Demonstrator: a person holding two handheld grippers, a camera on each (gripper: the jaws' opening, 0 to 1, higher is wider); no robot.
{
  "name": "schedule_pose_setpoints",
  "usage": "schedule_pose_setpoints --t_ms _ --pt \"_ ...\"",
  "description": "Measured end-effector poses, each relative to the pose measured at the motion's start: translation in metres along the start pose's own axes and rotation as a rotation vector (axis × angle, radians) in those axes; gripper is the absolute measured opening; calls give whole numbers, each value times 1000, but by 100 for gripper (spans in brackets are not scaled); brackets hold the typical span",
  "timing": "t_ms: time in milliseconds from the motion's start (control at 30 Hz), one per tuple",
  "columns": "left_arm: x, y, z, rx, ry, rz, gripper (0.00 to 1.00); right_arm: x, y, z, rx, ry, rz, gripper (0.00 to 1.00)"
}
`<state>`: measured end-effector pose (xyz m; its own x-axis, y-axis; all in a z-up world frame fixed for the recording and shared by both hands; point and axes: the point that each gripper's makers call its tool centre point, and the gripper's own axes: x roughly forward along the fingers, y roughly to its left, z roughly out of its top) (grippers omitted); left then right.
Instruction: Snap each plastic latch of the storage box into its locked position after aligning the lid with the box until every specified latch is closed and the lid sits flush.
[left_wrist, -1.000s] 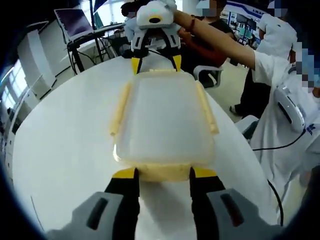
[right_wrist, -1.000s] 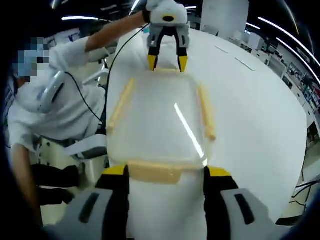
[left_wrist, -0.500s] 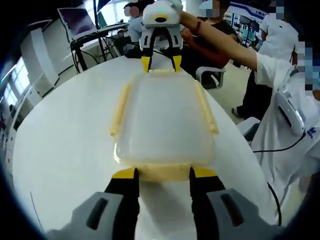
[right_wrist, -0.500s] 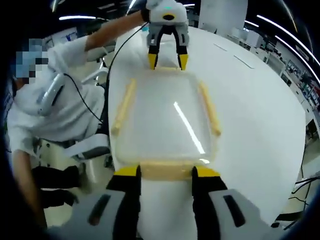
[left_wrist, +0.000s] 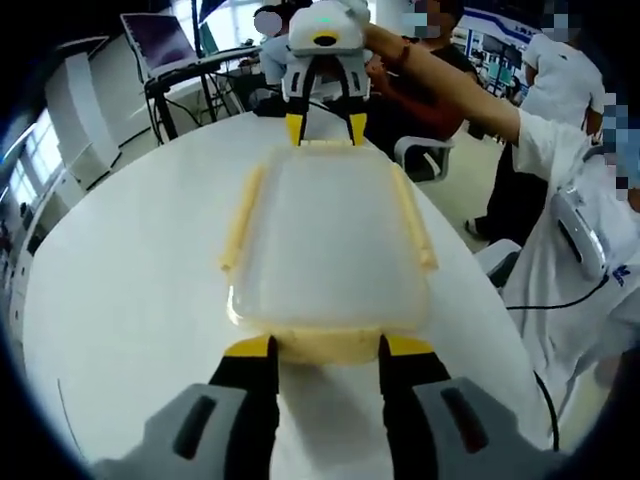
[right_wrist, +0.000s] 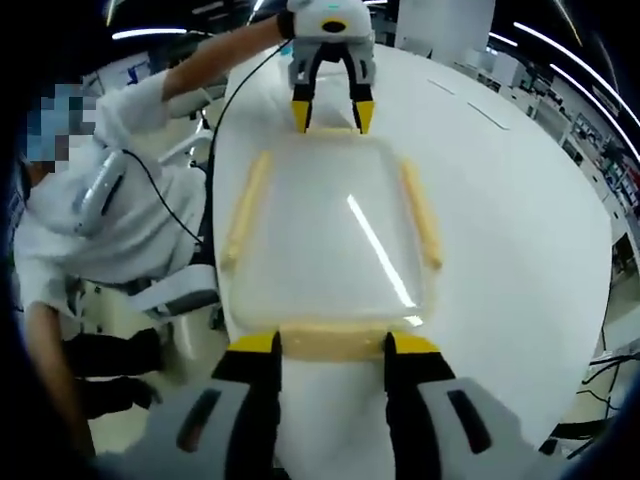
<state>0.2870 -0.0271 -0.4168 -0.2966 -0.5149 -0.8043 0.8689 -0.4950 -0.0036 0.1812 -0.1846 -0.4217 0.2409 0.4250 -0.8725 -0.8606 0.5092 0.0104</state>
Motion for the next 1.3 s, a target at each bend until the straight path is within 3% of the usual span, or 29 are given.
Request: schedule_pose_setpoints --t_ms 200,1000,1300 --pt "2 0 0 2 3 0 38 0 0 -2 -3 35 3 36" --pt "3 -2 2 22 -11 -14 36 -3 -1 -3 5 -27 1 34" --pt "-12 -2 5 11 -26 -8 36 -11 0 7 -1 -52 -2 35"
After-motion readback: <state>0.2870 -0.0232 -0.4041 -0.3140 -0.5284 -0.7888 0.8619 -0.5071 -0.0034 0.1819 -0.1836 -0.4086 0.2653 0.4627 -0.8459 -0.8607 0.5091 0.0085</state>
